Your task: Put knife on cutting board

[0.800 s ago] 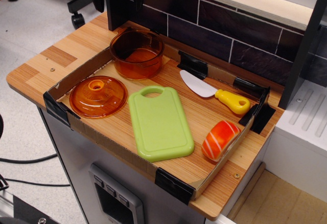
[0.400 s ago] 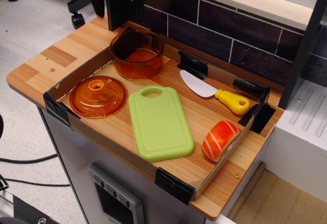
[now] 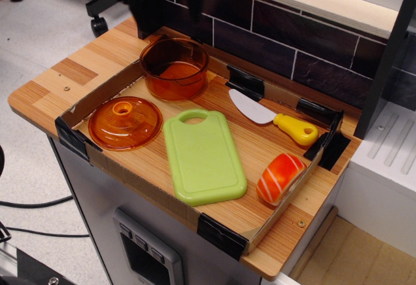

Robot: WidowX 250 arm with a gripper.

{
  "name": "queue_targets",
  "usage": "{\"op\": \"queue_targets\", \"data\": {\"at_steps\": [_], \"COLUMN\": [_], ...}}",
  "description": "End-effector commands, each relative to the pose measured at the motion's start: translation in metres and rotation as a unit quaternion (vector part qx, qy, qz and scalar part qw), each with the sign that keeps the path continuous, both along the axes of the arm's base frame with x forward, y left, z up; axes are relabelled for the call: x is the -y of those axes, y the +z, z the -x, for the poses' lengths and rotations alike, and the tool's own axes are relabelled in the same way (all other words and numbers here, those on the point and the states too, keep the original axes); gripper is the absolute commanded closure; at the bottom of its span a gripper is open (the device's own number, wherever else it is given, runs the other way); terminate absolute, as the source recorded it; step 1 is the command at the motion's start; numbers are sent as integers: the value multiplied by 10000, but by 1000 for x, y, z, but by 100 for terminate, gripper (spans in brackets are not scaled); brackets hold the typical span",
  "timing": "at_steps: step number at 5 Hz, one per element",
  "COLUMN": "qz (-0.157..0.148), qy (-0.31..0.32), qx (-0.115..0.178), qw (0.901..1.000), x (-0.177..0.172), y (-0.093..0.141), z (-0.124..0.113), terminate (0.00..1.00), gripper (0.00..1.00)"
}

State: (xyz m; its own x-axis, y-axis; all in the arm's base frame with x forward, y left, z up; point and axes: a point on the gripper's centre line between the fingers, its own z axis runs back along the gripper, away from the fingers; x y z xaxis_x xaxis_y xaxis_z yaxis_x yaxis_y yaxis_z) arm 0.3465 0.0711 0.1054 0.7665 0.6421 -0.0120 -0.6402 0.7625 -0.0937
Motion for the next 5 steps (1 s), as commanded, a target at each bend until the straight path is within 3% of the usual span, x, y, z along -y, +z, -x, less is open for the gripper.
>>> {"op": "queue_targets", "data": {"at_steps": [1,2,5], "qz": [64,108,308], "qy": [1278,1650,1717], "qx": [325,177,84], "qw": [9912,9861,9846], "x": [53,77,142], "y": [6,-9,-40], "z": [0,2,0], "terminate": [0,0,0], "gripper": [0,0,0]}}
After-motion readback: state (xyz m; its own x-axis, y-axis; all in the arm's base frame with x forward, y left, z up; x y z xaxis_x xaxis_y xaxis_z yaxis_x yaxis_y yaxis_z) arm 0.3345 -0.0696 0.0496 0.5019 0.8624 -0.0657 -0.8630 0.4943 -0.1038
